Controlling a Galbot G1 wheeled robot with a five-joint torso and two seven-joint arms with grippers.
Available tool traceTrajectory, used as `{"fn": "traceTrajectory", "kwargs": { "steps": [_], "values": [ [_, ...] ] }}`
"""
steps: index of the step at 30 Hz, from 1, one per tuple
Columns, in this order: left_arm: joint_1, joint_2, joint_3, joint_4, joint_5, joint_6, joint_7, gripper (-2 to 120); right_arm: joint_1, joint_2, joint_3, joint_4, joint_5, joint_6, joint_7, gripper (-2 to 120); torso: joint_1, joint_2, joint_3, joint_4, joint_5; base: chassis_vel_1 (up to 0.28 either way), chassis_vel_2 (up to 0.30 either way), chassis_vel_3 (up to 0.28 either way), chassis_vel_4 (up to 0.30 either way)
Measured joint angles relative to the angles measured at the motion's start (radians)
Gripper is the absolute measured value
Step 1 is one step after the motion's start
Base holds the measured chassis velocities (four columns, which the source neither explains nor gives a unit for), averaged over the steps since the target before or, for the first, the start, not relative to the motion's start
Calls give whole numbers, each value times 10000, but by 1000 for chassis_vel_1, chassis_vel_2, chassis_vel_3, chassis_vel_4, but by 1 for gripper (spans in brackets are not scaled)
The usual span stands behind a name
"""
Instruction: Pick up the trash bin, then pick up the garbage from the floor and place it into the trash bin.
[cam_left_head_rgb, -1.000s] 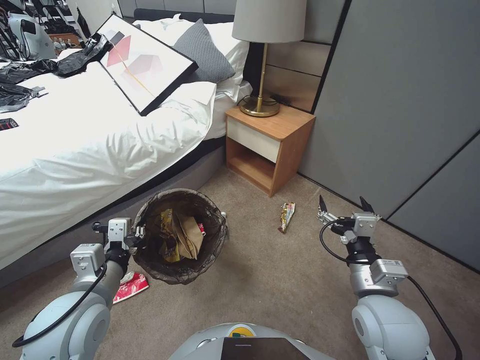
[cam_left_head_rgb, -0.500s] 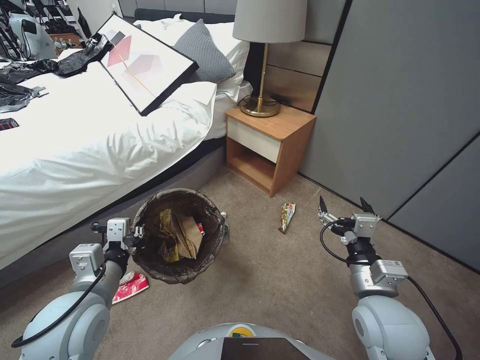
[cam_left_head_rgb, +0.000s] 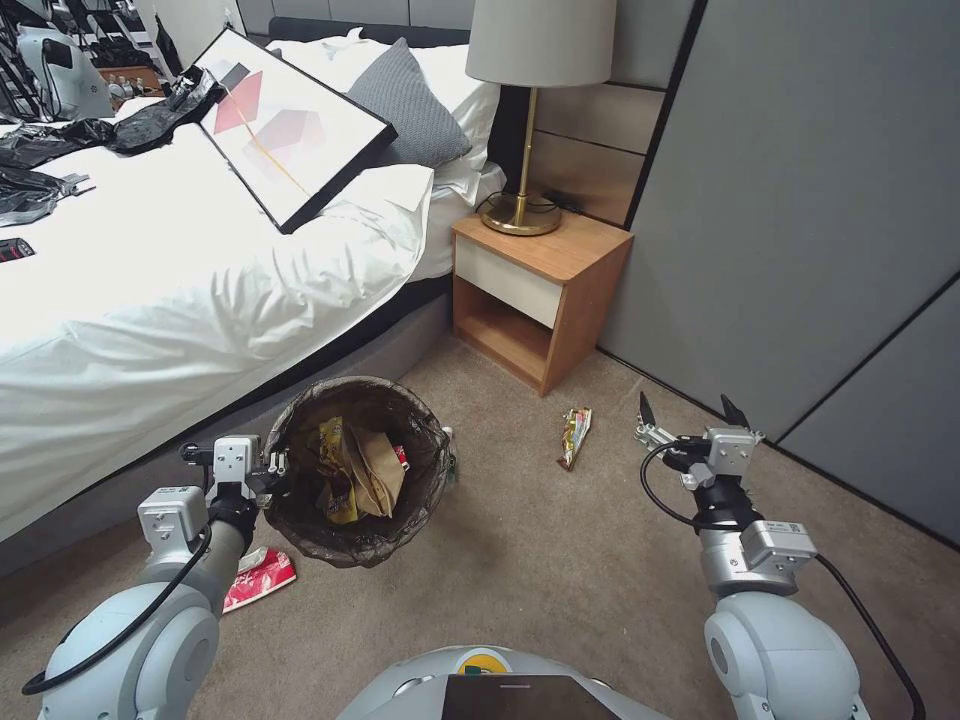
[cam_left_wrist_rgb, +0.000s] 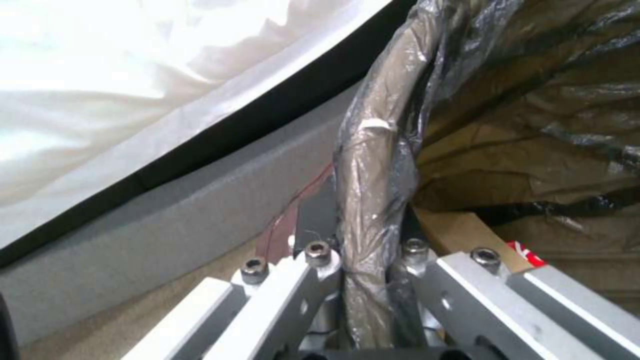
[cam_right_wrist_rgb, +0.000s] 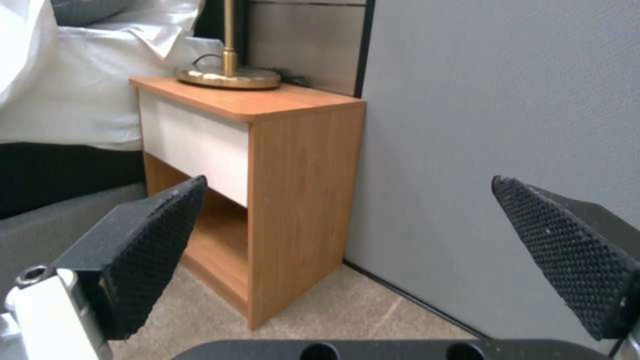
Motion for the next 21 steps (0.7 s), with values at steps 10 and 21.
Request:
{"fn": "traceTrajectory", "kwargs": {
  "steps": [10, 21],
  "values": [
    [10, -3, -23, 0, -25, 2, -16, 2, -5, -4, -14, -27, -17, 36, -17, 100, 0, 0, 0, 0, 0, -17, 20, 15, -22],
    [-24, -2, -180, 0, -219, 26, -177, 2, -12, -26, -62, -77, -35, 38, -30, 100, 0, 0, 0, -1, 1, -59, 67, 54, -50]
  ]
}}
